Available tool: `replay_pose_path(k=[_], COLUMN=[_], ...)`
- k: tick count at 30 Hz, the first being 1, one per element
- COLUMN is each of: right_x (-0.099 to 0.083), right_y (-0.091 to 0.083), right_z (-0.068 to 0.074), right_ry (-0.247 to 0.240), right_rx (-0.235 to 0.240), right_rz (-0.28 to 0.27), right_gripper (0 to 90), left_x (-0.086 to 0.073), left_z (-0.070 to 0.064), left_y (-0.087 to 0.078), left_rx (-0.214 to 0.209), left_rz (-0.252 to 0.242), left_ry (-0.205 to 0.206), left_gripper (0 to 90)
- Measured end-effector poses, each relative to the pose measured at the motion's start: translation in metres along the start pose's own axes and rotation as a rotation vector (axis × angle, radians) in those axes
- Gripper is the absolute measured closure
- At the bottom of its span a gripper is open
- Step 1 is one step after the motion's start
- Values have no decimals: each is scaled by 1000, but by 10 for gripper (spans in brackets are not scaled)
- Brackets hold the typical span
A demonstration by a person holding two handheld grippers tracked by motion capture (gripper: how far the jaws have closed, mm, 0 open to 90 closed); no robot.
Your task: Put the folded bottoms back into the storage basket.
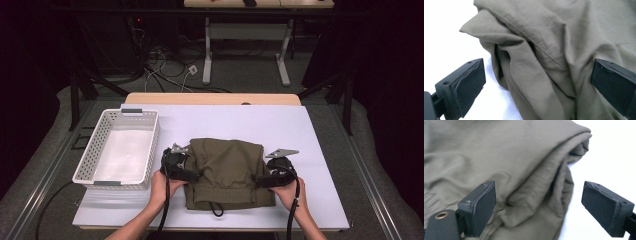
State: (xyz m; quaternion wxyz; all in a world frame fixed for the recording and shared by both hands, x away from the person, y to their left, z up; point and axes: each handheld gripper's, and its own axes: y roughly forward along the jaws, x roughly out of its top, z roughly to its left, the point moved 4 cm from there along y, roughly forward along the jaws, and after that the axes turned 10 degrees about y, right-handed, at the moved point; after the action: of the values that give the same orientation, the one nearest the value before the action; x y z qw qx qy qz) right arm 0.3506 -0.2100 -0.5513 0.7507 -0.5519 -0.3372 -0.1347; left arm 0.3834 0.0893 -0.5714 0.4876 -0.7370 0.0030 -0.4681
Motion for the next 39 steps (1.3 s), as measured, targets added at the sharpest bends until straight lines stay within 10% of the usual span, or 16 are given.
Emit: replay_pose_path(k=[7,20,39], right_x=[2,1,0], right_y=[14,43,40], right_z=[-10,-3,14], right_ry=[45,50,17], right_rx=[-7,6,85], right_rz=[43,126,107], right_gripper=[102,136,756], left_x=[-3,-2,-3], left_z=[-6,-9,-22], left_y=[16,19,19], left_rx=[-72,-49,-146], left_rz=[60,72,-26], left_ry=[-14,-14,27], left_gripper=[0,12,759])
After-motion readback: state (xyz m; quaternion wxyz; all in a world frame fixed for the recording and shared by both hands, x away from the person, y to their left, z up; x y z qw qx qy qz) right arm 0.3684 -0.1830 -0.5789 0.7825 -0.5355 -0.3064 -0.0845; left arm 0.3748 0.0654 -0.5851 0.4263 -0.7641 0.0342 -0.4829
